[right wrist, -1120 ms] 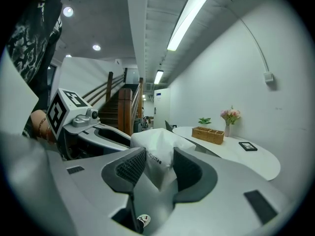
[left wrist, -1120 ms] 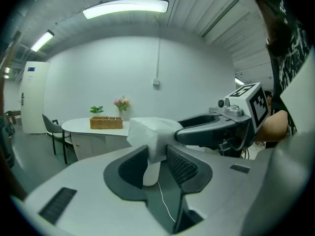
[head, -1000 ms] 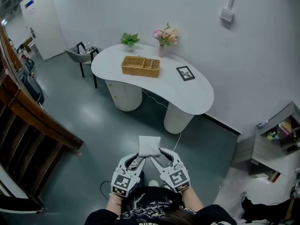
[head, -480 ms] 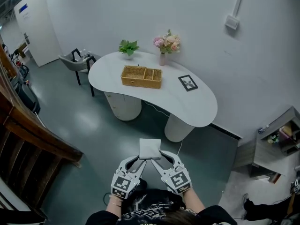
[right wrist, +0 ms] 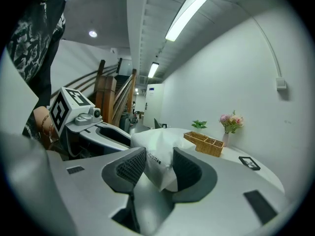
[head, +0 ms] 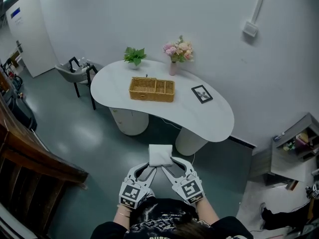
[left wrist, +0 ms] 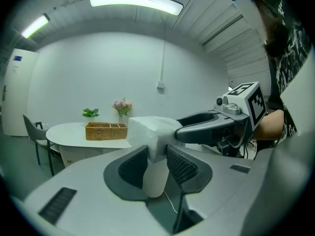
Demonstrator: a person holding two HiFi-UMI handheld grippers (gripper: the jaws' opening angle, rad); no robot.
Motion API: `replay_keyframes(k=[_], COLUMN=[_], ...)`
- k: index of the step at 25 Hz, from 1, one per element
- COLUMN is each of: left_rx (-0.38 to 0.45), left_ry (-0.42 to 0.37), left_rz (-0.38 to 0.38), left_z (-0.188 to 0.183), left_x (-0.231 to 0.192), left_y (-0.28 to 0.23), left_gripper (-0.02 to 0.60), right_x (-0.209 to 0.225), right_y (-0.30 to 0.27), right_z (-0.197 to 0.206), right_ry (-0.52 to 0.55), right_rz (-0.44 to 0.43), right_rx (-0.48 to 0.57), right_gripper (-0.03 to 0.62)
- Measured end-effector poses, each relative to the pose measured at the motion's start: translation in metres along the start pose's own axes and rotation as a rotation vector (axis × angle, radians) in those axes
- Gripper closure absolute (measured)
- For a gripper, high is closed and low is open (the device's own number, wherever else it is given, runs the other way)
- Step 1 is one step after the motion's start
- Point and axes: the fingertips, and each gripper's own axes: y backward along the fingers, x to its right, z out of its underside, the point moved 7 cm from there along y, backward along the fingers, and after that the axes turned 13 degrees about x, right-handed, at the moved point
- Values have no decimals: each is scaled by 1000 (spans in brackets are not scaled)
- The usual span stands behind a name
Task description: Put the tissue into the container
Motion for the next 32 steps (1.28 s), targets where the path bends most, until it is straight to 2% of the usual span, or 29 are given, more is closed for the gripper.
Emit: replay_keyframes(k=[8,14,20,26,32], left_rx=[5,-8,-11,-21,-18], left_ry=[10,25,43,49,61], left_rz=[37,19,-32,-99,-136], left_z=[-5,0,4,4,0], left_x=[-39,-55,-75,-102,-133], left_y=[-5,-5,-14,-43,-94], left_gripper=[448,448,448,448,448], right_x=[1,2,15,46,100], right_y=[-35,-54,-80,-116,-154], right_z=[-7,-3,3,9,10], right_ry=[6,-4,-4,-3,14], right_rz=[38,9,-51,-114,-155], right_rx=[-16,-31,-25,-28,-33], right_gripper=[401,401,401,401,401])
